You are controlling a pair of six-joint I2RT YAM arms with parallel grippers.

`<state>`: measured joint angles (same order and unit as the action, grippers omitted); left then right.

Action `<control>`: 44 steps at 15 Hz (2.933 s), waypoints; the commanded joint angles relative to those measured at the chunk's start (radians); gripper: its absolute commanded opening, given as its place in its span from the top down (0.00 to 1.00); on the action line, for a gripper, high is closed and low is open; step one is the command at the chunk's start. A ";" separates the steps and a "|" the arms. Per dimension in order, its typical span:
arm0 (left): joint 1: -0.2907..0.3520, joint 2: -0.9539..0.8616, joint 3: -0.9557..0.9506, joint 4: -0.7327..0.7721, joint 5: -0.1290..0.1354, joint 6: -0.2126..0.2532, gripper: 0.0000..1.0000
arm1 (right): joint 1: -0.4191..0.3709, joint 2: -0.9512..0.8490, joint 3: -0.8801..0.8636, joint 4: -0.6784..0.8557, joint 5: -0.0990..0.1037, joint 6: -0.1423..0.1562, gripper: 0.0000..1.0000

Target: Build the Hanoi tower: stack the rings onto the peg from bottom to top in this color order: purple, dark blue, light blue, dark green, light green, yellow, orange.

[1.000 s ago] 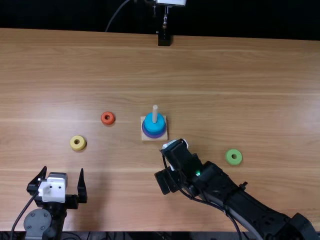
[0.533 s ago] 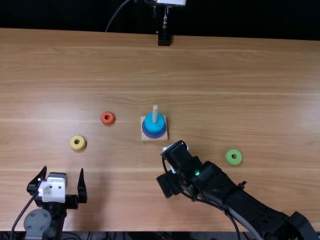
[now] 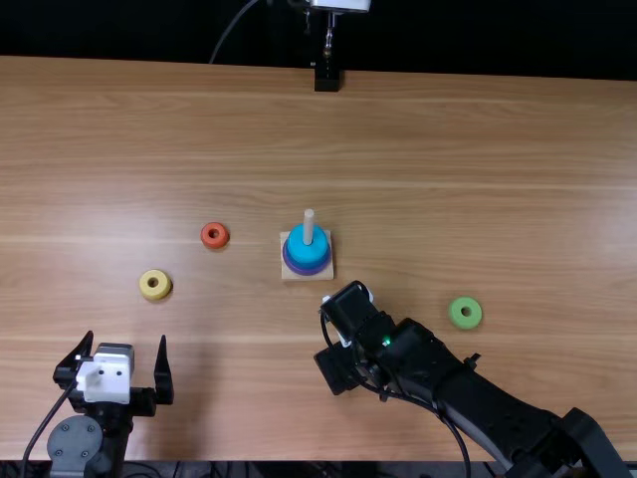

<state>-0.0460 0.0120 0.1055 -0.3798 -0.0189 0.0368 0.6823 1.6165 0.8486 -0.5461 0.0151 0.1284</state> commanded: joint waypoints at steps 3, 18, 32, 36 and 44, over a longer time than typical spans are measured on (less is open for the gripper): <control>-0.005 -0.012 -0.105 -0.080 0.008 -0.002 0.00 | -0.003 -0.001 -0.006 0.006 0.000 -0.068 1.00; -0.005 -0.012 -0.105 -0.080 0.008 -0.002 0.00 | -0.007 0.129 0.929 -0.749 -0.008 -0.149 1.00; -0.005 -0.012 -0.105 -0.080 0.008 -0.002 0.00 | -0.081 0.476 1.489 -0.913 0.001 -0.147 1.00; -0.003 -0.012 -0.105 -0.080 0.008 -0.002 0.00 | -0.081 0.556 1.594 -0.913 0.003 -0.152 1.00; -0.005 -0.012 -0.105 -0.080 0.008 -0.002 0.00 | -0.133 0.597 1.627 -0.909 0.003 -0.200 1.00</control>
<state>-0.0460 0.0116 0.1055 -0.3801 -0.0189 0.0372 0.5690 2.1975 2.4424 -1.4559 0.0185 -0.0536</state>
